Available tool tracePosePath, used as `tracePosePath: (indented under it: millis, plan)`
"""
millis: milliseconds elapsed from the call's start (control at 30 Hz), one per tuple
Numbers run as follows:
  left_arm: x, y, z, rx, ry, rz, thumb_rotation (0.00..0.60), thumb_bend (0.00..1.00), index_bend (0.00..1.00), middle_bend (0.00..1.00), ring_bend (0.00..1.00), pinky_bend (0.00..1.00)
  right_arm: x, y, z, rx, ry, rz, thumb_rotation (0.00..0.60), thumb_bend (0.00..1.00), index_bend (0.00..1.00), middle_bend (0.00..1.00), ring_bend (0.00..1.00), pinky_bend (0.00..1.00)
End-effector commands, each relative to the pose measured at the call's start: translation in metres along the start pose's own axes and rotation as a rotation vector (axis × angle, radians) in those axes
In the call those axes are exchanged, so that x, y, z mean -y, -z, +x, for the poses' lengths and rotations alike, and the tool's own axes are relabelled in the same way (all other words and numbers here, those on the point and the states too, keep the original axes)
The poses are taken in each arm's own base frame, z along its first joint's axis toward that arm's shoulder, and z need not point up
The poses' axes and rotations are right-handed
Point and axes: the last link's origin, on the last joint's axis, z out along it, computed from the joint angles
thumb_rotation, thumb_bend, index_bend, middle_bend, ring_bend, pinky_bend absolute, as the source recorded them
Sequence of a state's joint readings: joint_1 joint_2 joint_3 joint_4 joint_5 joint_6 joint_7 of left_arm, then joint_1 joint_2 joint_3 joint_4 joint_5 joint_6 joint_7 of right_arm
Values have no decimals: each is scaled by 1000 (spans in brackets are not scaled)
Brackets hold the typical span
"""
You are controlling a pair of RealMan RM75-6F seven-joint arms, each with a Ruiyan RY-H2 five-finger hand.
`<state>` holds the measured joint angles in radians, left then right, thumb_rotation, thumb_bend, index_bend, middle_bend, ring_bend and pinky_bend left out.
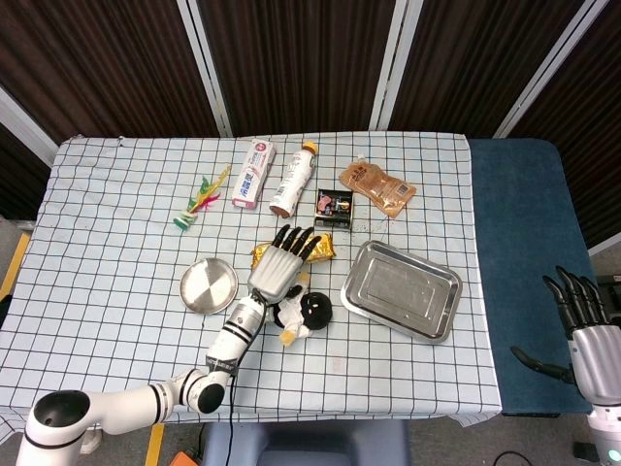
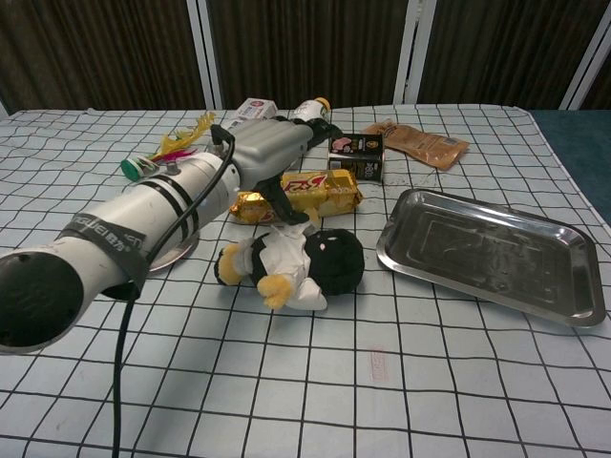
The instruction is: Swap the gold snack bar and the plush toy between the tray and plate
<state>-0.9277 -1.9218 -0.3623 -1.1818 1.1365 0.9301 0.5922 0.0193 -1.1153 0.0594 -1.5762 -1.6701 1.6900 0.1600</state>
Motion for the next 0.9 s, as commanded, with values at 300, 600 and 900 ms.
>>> tracePosePath:
  millis: [300, 600, 900]
  plan:
    - [-14, -25, -18, 26, -17, 28, 600, 244, 0, 1, 0, 32, -1, 0, 4, -4, -24, 2, 600, 36, 17, 0, 0, 0]
    - [-2, -39, -30, -10, -92, 81, 600, 269, 0, 109, 66, 108, -3, -1, 6, -4, -35, 1, 600, 36, 20, 0, 0, 0]
    - [17, -44, -47, 43, -175, 147, 600, 274, 70, 219, 141, 154, -2, 0, 4, 9, -34, 7, 600, 37, 20, 0, 0, 0]
